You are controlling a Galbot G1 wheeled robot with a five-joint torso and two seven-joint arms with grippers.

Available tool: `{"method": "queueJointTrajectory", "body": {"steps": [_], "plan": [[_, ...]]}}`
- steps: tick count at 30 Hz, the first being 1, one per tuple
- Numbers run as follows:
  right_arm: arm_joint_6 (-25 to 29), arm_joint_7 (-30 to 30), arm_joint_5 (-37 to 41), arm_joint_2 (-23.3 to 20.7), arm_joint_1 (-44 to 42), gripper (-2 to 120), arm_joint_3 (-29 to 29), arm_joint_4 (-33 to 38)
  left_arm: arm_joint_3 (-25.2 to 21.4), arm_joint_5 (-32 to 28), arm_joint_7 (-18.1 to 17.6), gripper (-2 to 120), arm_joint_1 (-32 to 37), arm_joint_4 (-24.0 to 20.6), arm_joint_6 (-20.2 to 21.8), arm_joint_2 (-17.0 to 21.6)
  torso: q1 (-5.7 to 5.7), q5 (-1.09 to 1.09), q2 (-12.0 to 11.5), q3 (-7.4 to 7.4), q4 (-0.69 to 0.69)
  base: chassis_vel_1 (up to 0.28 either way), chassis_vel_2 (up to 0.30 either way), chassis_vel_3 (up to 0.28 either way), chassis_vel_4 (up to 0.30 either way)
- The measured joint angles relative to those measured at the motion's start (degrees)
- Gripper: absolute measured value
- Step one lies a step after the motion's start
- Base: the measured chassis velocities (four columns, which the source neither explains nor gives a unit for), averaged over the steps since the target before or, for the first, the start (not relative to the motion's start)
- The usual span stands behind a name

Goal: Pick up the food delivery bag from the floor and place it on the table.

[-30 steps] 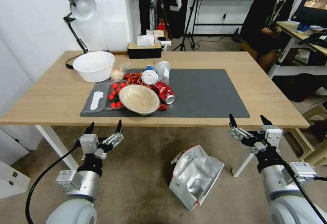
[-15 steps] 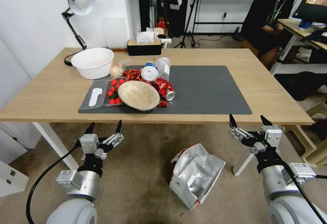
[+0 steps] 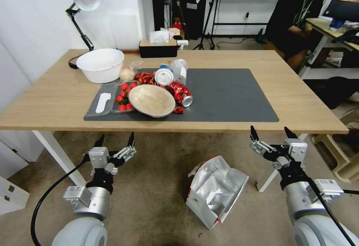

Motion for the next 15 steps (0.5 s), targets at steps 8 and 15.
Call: {"method": "queueJointTrajectory", "body": {"steps": [8, 15], "plan": [[0.2, 0.0, 0.0, 0.0, -0.1, 100, -0.1, -0.1, 0.0, -0.1, 0.0, 100, -0.1, 0.2, 0.0, 0.0, -1.01, 0.00, -2.3, -1.33, 0.00, 0.000, 0.000, 0.000, 0.000], [0.2, -0.1, 0.0, 0.0, -0.1, 100, -0.1, 0.0, 0.0, -0.1, 0.0, 100, -0.1, 0.2, 0.0, 0.1, -1.67, 0.00, -3.9, -2.25, 0.00, 0.000, 0.000, 0.000, 0.000]]}}
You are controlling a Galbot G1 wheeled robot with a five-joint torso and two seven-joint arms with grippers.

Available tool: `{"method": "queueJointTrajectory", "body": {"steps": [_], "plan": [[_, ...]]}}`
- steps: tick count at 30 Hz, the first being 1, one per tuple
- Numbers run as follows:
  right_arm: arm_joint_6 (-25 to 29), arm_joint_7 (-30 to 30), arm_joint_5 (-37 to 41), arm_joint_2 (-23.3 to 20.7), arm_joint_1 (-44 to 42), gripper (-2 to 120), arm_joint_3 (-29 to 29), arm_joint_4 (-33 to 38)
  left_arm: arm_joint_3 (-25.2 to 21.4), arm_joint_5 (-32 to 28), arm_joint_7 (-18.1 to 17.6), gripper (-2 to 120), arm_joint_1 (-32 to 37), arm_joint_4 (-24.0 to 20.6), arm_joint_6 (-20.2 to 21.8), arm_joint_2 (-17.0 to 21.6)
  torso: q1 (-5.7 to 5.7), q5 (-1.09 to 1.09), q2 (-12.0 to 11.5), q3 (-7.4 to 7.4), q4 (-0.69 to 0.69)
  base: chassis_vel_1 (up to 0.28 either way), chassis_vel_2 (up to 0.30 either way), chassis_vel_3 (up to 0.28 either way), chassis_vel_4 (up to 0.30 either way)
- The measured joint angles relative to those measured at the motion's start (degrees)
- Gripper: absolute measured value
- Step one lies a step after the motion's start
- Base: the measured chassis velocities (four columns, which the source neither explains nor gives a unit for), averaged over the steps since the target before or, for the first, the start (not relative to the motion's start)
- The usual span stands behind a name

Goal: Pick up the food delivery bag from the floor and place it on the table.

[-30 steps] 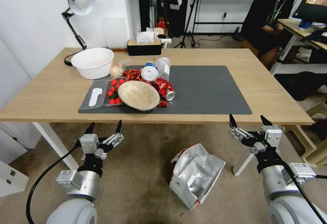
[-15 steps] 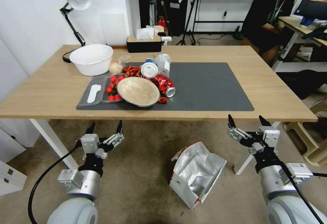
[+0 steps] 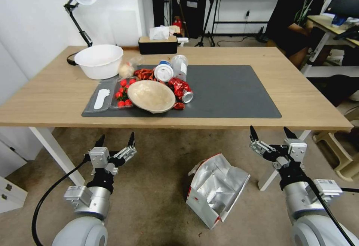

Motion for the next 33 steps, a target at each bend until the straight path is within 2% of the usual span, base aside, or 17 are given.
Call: {"method": "queueJointTrajectory", "body": {"steps": [33], "plan": [[0.1, -0.1, 0.1, 0.2, 0.2, 100, -0.1, 0.4, -0.2, -0.1, 0.0, 100, 0.3, -0.7, -1.1, 0.3, -3.38, 0.00, -8.3, -4.96, 0.00, 0.000, 0.000, 0.000, 0.000]]}}
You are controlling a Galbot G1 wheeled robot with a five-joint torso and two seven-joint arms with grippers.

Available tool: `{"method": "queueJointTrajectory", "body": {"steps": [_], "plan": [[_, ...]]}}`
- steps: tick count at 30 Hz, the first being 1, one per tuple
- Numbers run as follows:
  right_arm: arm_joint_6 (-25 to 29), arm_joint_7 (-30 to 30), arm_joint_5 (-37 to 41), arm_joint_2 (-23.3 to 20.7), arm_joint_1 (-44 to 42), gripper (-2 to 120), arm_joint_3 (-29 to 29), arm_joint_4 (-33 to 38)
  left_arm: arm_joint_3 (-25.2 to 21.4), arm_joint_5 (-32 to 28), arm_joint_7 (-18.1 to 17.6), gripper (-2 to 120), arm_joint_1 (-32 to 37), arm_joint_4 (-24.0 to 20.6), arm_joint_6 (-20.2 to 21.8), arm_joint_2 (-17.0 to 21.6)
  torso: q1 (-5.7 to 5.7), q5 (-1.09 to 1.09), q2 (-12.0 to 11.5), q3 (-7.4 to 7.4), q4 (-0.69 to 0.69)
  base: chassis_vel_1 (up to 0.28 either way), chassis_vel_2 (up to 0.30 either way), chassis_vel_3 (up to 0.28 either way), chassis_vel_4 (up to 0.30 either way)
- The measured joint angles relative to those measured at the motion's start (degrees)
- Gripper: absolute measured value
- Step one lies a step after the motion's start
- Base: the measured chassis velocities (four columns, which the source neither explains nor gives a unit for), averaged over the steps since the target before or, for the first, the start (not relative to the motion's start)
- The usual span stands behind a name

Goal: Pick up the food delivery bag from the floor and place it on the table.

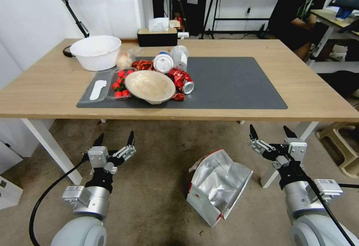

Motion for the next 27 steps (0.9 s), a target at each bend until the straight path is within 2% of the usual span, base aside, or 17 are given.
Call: {"method": "queueJointTrajectory", "body": {"steps": [27], "plan": [[0.0, 0.1, 0.2, 0.0, 0.1, 100, 0.0, 0.0, -0.2, 0.2, 0.0, 100, 0.6, -0.2, -0.7, -0.2, -2.56, 0.00, -6.5, -3.92, 0.00, 0.000, 0.000, 0.000, 0.000]]}}
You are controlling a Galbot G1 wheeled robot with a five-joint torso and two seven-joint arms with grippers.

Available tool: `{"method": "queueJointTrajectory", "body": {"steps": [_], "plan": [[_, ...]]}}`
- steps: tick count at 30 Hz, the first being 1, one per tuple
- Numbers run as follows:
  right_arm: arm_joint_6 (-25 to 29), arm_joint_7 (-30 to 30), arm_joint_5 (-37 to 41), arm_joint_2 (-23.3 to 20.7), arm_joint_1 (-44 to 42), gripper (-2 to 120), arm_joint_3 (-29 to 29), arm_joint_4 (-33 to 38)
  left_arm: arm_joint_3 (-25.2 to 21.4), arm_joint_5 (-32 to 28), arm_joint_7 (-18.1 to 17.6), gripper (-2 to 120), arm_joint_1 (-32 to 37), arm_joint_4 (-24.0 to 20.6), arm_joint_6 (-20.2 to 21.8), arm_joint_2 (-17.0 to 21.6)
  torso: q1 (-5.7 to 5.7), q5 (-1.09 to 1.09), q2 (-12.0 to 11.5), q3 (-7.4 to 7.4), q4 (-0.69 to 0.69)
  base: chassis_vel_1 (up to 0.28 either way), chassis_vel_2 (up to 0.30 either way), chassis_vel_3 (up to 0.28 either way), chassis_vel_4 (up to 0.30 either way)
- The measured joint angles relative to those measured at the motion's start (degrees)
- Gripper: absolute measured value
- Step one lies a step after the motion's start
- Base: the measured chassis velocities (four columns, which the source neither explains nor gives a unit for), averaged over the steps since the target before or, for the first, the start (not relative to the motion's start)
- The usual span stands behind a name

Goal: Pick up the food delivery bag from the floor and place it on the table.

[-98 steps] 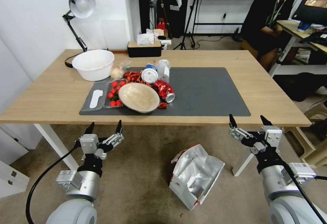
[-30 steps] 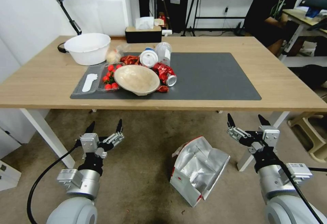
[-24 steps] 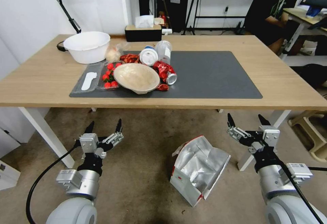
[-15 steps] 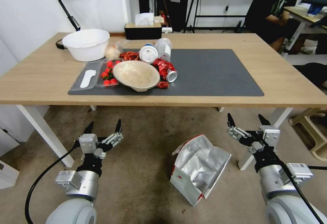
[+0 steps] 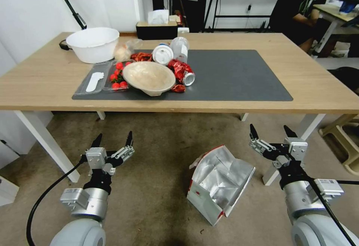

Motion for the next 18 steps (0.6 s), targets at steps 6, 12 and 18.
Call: {"method": "queueJointTrajectory", "body": {"steps": [6, 12, 18], "plan": [[0.0, 0.0, 0.0, 0.0, 0.0, 100, 0.0, 0.0, 0.0, 0.0, 0.0, 100, 0.0, 0.0, 0.0, 0.0, -0.39, 0.00, -1.1, -0.72, 0.00, 0.000, 0.000, 0.000, 0.000], [0.0, 0.0, 0.0, 0.1, 0.0, 100, 0.0, 0.0, 0.0, 0.0, 0.0, 100, 0.0, 0.0, 0.0, 0.0, -0.57, 0.00, -1.6, -1.00, 0.00, 0.000, 0.000, 0.000, 0.000], [0.1, 0.0, 0.0, 0.1, 0.0, 100, 0.0, 0.0, 0.0, 0.0, 0.0, 100, 0.0, 0.0, 0.0, 0.0, -0.94, 0.00, -2.6, -1.64, 0.00, 0.000, 0.000, 0.000, 0.000]]}}
